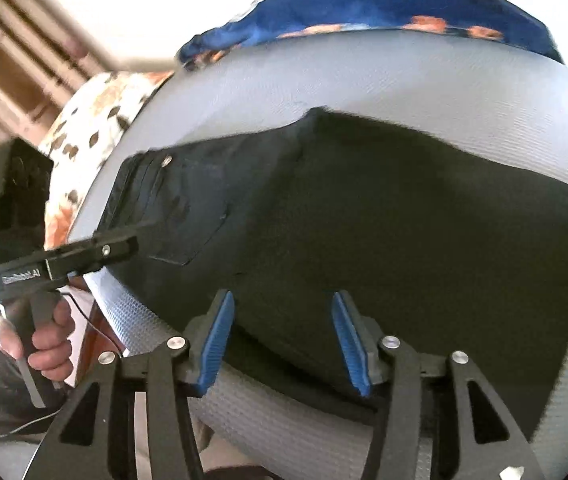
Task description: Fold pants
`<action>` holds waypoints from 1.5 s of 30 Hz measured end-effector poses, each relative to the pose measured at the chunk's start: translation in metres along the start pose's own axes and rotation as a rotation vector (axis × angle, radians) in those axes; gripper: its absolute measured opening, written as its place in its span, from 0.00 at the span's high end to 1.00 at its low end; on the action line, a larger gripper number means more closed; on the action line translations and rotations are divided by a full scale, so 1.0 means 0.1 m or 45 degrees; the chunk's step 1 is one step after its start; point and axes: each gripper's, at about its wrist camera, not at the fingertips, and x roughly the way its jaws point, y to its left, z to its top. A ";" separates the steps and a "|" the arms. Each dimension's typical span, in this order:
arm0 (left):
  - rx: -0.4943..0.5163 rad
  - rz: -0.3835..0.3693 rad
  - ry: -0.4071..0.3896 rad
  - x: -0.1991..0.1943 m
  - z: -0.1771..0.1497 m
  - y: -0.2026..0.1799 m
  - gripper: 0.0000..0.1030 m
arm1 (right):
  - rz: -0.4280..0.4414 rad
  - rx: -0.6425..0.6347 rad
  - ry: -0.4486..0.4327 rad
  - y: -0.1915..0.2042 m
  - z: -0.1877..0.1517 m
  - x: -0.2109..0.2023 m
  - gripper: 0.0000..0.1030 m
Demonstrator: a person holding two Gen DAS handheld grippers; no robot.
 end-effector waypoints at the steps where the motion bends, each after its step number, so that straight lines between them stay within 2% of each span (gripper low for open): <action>1: -0.023 -0.029 0.027 0.05 0.00 0.00 0.37 | -0.021 0.034 -0.017 -0.10 -0.01 -0.07 0.51; 5: -0.138 -0.125 0.138 0.24 0.00 0.00 0.43 | -0.032 0.195 -0.062 -0.47 -0.08 -0.22 0.49; 7: -0.178 -0.145 0.178 0.31 0.00 0.01 0.51 | -0.020 0.258 -0.073 -0.60 -0.12 -0.24 0.49; 13: -0.251 -0.093 0.275 0.54 -0.02 0.02 0.52 | 0.004 0.317 -0.073 -0.75 -0.21 -0.20 0.49; 16: -0.258 -0.082 0.291 0.61 -0.04 0.03 0.52 | 0.008 0.323 -0.070 -0.77 -0.23 -0.18 0.49; 21: -0.275 -0.120 0.301 0.70 -0.02 0.01 0.53 | 0.025 0.342 -0.066 -0.81 -0.25 -0.14 0.49; 23: -0.290 -0.164 0.316 0.78 -0.01 -0.04 0.53 | 0.035 0.351 -0.069 -0.85 -0.26 -0.14 0.49; 26: -0.258 -0.169 0.325 0.88 -0.03 -0.13 0.60 | 0.031 0.374 -0.071 -0.90 -0.26 -0.12 0.49; 27: -0.237 -0.171 0.317 0.87 -0.04 -0.15 0.71 | 0.032 0.380 -0.070 -0.92 -0.26 -0.12 0.49; 28: -0.225 -0.173 0.319 0.89 -0.04 -0.16 0.88 | 0.028 0.384 -0.069 -0.94 -0.26 -0.13 0.49; 31: -0.226 -0.167 0.303 0.89 -0.09 -0.15 0.92 | 0.013 0.385 -0.071 -0.96 -0.27 -0.15 0.49; 34: -0.131 -0.186 0.219 0.67 -0.12 -0.30 0.92 | -0.006 0.393 -0.082 -0.99 -0.28 -0.18 0.49; 37: -0.065 -0.188 0.180 0.53 -0.16 -0.36 0.92 | -0.015 0.390 -0.087 -0.99 -0.30 -0.20 0.49; 41: -0.066 -0.081 0.248 0.69 -0.29 -0.18 0.92 | -0.044 0.365 -0.070 -0.97 -0.32 -0.14 0.49; 45: -0.021 -0.048 0.249 0.73 -0.30 -0.17 0.88 | -0.108 0.303 -0.057 -0.88 -0.33 -0.06 0.49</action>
